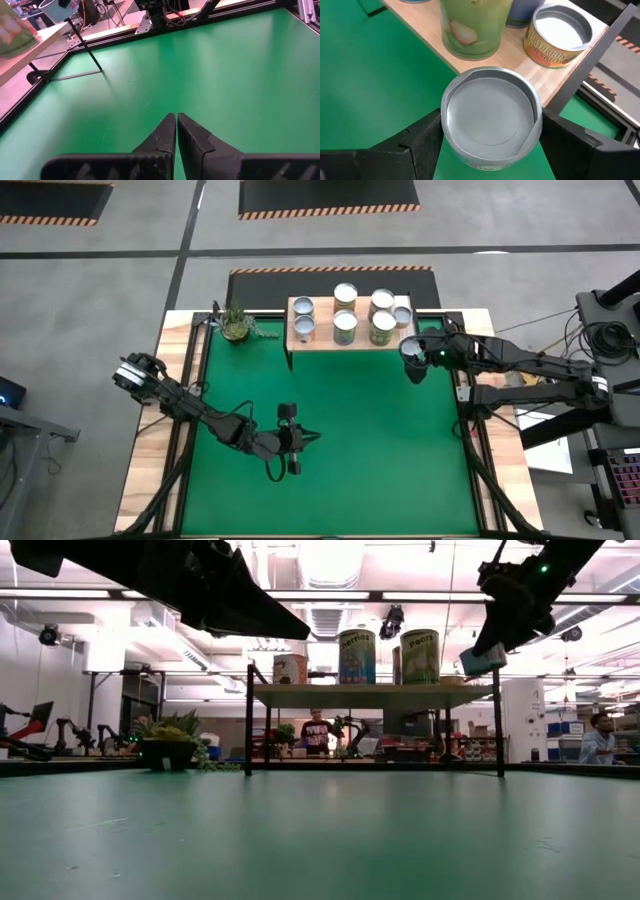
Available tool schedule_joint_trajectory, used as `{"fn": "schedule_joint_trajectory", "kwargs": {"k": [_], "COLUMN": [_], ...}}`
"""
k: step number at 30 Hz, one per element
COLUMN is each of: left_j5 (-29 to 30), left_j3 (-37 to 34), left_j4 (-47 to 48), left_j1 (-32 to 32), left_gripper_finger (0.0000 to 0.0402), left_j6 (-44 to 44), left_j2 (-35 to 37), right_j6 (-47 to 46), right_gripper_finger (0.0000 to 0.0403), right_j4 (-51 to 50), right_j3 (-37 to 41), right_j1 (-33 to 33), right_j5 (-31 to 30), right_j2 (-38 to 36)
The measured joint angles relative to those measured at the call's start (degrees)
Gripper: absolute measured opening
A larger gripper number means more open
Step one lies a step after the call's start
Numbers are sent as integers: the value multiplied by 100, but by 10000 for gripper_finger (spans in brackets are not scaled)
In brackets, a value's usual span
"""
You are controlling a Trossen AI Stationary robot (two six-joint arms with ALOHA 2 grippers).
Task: Pick and place cans onto a shelf
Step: Put the blue tuna can on the shelf
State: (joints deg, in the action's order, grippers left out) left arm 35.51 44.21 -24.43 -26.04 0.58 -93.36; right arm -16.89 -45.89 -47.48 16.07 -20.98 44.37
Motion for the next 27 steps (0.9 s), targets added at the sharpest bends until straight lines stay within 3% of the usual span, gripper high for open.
{"fn": "schedule_joint_trajectory", "kwargs": {"k": [7,27], "left_j5": [0,-2], "left_j3": [0,0], "left_j4": [0,2], "left_j1": [0,0], "left_gripper_finger": [0,0], "left_j6": [0,0], "left_j2": [0,0], "right_j6": [41,-54], "right_gripper_finger": [277,282], "right_j4": [-24,297], "right_j3": [0,-2], "right_j1": [287,292], "right_j5": [264,296], "right_j2": [166,243]}}
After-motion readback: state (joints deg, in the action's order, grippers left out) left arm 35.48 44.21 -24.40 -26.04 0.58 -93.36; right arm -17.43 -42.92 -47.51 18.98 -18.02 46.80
